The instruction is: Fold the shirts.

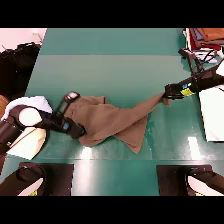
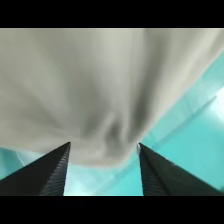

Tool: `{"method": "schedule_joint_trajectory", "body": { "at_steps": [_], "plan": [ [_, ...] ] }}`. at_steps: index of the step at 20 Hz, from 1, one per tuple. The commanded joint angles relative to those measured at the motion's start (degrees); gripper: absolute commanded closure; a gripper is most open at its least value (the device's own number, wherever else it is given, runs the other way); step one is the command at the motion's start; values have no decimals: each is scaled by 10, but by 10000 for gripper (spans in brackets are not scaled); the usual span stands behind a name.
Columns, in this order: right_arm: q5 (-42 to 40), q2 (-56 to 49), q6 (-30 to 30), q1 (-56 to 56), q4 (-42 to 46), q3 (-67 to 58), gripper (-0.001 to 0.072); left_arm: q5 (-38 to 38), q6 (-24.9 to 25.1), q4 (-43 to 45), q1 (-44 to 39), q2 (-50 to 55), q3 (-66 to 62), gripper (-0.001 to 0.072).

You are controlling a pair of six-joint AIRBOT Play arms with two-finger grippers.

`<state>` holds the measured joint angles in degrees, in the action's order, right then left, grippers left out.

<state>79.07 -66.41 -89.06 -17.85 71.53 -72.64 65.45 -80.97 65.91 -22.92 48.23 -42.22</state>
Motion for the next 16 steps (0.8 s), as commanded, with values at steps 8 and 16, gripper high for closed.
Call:
{"method": "schedule_joint_trajectory", "body": {
  "at_steps": [8, 16],
  "plan": [
    [-11, 0, -1, -1, 0, 4, 700, -96, 27, 41, 250, 165, -155, 206],
    [-11, 0, -11, -1, 0, 4, 700, -77, 103, -10, 254, 391, -236, 206]
  ]
}}
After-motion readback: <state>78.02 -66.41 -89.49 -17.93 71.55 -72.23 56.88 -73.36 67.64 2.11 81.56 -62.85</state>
